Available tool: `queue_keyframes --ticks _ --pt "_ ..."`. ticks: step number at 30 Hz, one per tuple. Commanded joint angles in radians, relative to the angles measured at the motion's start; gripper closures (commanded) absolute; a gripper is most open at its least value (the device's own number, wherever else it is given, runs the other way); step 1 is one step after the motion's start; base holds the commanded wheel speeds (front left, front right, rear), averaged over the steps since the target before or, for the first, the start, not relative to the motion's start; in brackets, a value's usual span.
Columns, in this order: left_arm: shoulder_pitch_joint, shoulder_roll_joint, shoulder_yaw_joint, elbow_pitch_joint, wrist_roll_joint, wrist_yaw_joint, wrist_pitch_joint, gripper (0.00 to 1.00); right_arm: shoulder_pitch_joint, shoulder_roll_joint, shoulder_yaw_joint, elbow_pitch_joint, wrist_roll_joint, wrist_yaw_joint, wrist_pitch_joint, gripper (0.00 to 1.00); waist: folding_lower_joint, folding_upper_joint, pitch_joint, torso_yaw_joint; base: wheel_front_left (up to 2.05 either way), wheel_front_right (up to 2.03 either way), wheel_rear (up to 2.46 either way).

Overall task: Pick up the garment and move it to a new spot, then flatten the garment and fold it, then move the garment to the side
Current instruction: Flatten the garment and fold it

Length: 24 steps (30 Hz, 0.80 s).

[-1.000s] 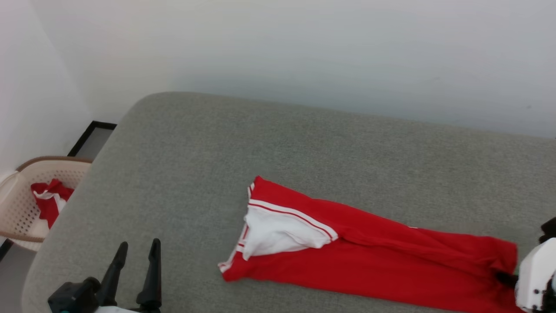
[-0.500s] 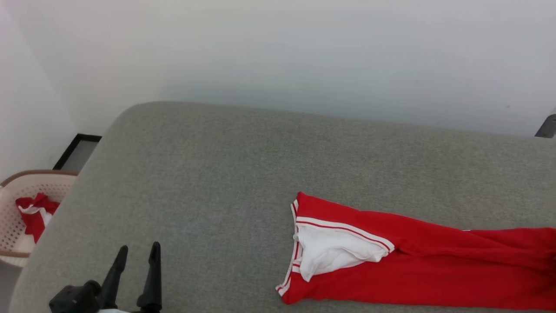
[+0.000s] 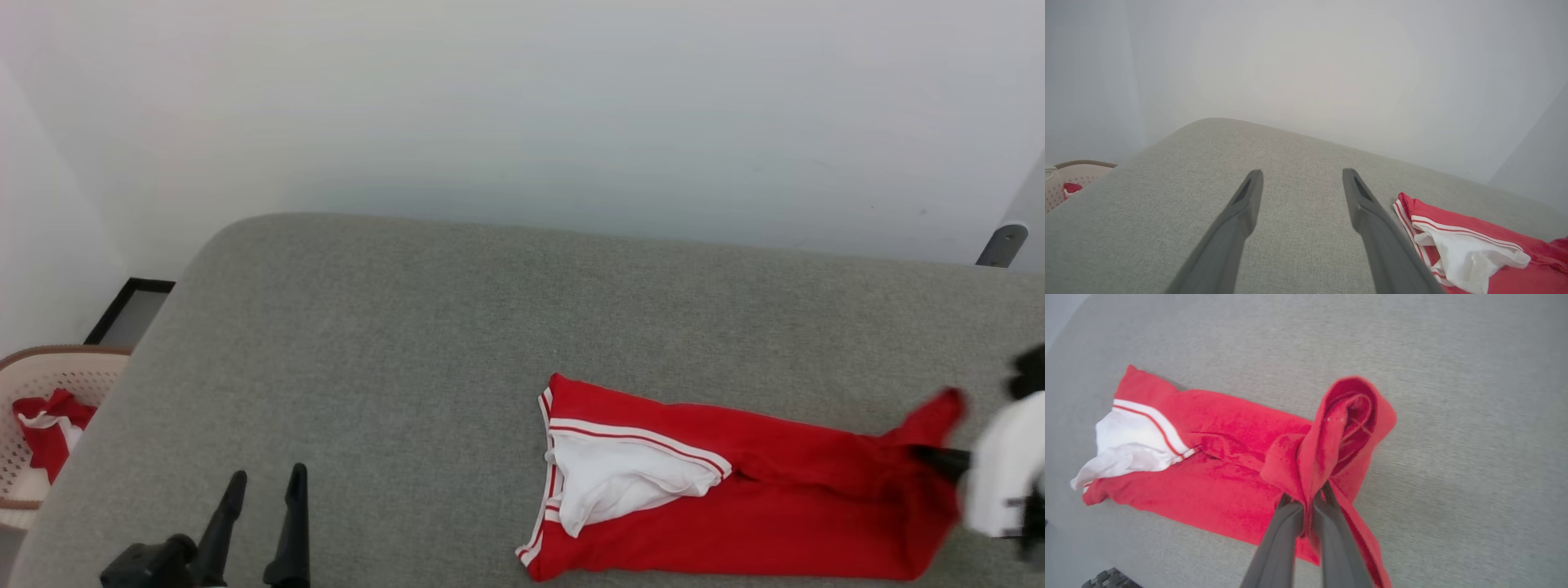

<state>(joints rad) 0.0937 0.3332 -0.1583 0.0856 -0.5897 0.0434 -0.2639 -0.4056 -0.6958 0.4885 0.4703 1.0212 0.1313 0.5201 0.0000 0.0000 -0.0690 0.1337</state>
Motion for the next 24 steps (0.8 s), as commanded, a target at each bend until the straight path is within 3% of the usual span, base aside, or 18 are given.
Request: queue_keyframes --ticks 1,5,10,17,24 --pt "0.008 -0.003 -0.001 0.001 0.003 0.0 0.003 0.0 -0.01 0.015 0.009 -0.015 -0.003 -0.001 0.002 1.0 0.0 0.0 -0.001 0.002 0.0 0.0 0.0" --pt "-0.009 -0.007 -0.015 0.003 0.002 -0.006 0.007 0.0 -0.036 0.083 0.053 -0.066 -0.023 -0.001 0.004 1.0 0.0 0.0 -0.002 0.019 0.0 0.0 0.0" --pt "-0.041 -0.019 -0.041 0.016 0.01 -0.015 0.014 0.0 -0.081 0.185 0.099 -0.041 -0.056 -0.001 -0.013 1.0 0.0 0.0 0.004 0.059 0.0 0.0 0.0" --pt "-0.096 -0.038 -0.08 0.045 0.017 -0.037 0.024 0.0 -0.145 0.319 0.158 0.083 -0.106 -0.001 -0.063 1.0 0.0 0.0 0.016 0.13 0.0 0.0 0.0" --pt "-0.134 -0.055 -0.104 0.082 0.011 -0.055 0.022 0.0 -0.203 0.406 0.237 0.244 -0.189 -0.001 -0.117 1.0 0.0 0.0 0.026 0.189 0.0 0.0 0.0"
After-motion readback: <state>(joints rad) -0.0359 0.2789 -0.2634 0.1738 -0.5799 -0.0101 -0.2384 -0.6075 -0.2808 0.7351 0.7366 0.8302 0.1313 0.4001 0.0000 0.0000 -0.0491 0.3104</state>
